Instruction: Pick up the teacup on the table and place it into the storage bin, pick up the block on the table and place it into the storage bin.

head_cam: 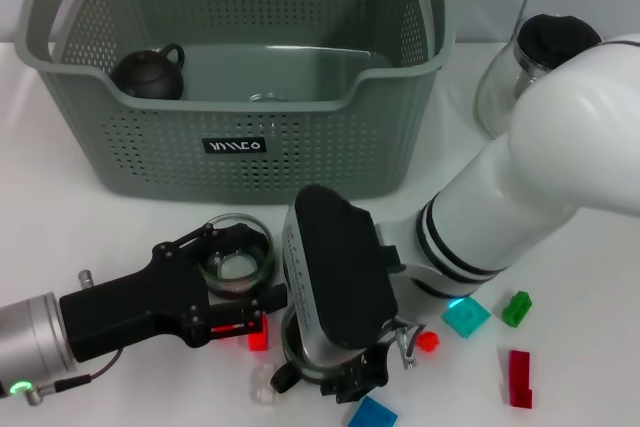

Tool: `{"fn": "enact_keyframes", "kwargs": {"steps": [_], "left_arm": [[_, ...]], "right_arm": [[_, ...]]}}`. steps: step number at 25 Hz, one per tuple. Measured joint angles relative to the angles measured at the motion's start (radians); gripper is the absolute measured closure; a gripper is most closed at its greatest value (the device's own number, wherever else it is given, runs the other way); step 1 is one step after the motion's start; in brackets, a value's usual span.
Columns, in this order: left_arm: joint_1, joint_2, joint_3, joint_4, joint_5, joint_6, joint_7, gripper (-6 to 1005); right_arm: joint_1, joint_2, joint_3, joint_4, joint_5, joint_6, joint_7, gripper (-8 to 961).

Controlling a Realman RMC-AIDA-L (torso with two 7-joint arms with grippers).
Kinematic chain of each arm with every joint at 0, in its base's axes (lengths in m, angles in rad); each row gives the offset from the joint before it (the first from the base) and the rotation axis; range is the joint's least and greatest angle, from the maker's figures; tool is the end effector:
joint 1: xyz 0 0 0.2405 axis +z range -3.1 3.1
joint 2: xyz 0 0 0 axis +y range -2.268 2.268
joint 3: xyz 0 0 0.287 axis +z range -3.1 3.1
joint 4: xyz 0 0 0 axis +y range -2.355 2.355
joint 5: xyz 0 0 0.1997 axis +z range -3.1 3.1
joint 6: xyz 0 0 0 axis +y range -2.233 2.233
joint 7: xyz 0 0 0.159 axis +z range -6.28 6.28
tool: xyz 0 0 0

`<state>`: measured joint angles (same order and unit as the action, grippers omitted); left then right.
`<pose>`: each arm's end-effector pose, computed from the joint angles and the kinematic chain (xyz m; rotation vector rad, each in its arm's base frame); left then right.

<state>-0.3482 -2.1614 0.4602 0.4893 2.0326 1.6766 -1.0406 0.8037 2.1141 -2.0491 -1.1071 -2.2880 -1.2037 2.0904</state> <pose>-0.3074 0.2577 -0.0622 -2.5630 -0.6461 -0.9567 0.1424 0.3115 -0.1706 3.0084 0.3713 0.6159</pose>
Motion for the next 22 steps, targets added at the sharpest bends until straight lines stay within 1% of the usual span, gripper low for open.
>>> {"fn": "enact_keyframes", "kwargs": {"steps": [5,10,21,22], "left_arm": [[0.000,0.000,0.000,0.000,0.001,0.000,0.001,49],[0.000,0.000,0.000,0.000,0.002,0.000,0.002,49],[0.005,0.000,-0.003,0.000,0.000,0.000,0.002,49],[0.005,0.000,-0.004,0.000,0.000,0.000,0.002,49]], "right_arm": [[0.000,0.001,-0.035,0.011,0.000,0.024,0.004,274],[-0.001,0.001,-0.039,0.012,-0.001,0.025,0.007,278],[-0.013,-0.001,-0.042,-0.025,-0.001,-0.026,0.004,704],[-0.015,-0.001,-0.042,-0.035,0.000,-0.037,0.006,795]]}}
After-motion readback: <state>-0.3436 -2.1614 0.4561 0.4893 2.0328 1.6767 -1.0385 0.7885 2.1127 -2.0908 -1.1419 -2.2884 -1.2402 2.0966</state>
